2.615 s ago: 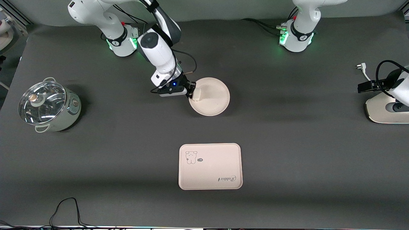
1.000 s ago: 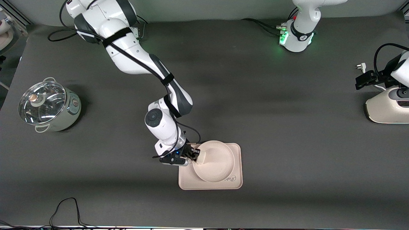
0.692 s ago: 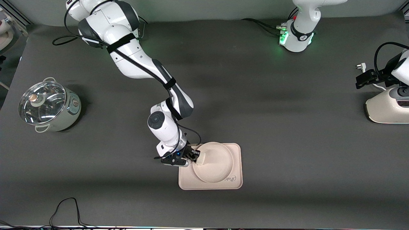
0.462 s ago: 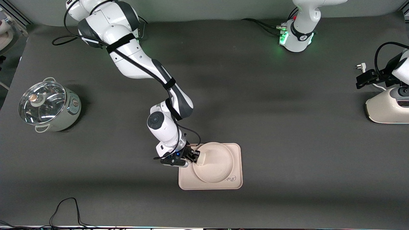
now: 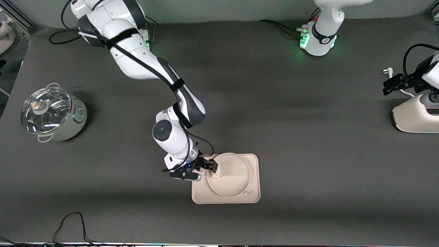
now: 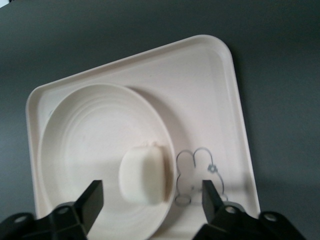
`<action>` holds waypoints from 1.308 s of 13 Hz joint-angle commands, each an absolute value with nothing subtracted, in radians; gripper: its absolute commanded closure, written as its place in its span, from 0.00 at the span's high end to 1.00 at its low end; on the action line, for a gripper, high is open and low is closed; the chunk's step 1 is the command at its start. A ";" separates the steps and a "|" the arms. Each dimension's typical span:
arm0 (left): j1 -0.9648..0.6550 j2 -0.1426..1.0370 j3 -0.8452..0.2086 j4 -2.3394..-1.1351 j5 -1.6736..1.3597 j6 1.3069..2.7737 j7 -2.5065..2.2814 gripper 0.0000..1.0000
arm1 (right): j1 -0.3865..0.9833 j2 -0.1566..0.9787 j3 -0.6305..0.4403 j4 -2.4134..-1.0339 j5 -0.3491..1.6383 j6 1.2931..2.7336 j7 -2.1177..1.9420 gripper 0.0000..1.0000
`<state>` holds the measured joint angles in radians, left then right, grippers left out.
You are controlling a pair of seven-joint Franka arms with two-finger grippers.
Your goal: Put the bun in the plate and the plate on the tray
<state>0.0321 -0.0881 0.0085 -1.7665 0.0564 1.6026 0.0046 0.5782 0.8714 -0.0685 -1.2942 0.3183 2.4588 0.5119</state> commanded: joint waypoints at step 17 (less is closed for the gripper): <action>0.035 -0.104 0.014 -1.755 0.046 1.580 0.012 1.00 | 0.072 0.023 -0.024 -1.563 0.017 1.479 0.000 1.00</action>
<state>0.0331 -0.0934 0.0122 -1.7592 0.0553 1.5986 0.0046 0.0907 0.0405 -0.0313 -1.5386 0.0696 1.4802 0.0491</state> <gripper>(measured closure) 0.000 0.000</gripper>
